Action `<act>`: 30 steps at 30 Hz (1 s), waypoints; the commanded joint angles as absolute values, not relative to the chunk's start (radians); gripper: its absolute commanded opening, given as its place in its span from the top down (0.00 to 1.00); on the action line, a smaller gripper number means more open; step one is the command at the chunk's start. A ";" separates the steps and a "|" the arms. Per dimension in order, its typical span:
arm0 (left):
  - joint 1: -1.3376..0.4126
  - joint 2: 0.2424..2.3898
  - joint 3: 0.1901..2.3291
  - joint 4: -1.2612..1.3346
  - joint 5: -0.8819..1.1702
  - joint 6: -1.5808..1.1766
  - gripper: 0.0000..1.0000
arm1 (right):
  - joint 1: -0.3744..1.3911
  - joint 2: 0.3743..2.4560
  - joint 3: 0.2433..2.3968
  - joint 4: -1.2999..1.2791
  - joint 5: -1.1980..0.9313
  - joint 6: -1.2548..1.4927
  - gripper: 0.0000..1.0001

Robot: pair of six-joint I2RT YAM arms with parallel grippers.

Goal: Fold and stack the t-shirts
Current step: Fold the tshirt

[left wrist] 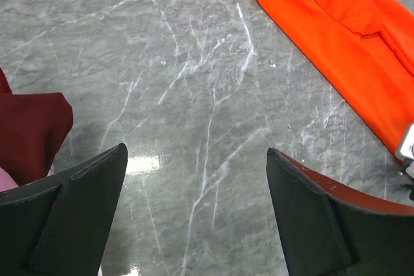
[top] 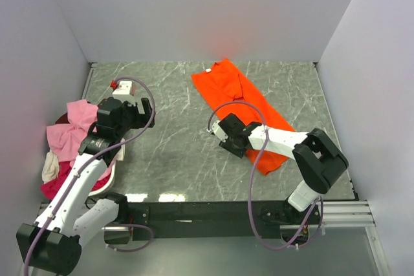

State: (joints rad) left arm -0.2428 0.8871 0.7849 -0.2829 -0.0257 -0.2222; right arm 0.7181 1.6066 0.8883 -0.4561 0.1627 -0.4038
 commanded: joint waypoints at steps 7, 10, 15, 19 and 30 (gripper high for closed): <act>-0.241 0.862 0.792 -0.258 -0.008 -0.202 0.07 | 0.726 1.680 0.902 -0.436 0.278 -0.359 0.74; -0.241 0.854 0.788 -0.253 -0.008 -0.202 0.07 | 0.738 1.695 0.932 -0.456 0.229 -0.354 0.93; -0.241 0.857 0.788 -0.255 -0.008 -0.201 0.07 | 0.804 1.738 1.009 -0.505 0.147 -0.334 0.98; -0.241 0.856 0.785 -0.250 0.008 -0.199 0.07 | 0.863 1.796 1.142 -0.560 0.048 -0.315 0.99; -0.235 0.836 0.764 -0.221 0.005 -0.206 0.01 | 0.951 1.961 1.557 -0.753 -0.219 -0.319 0.58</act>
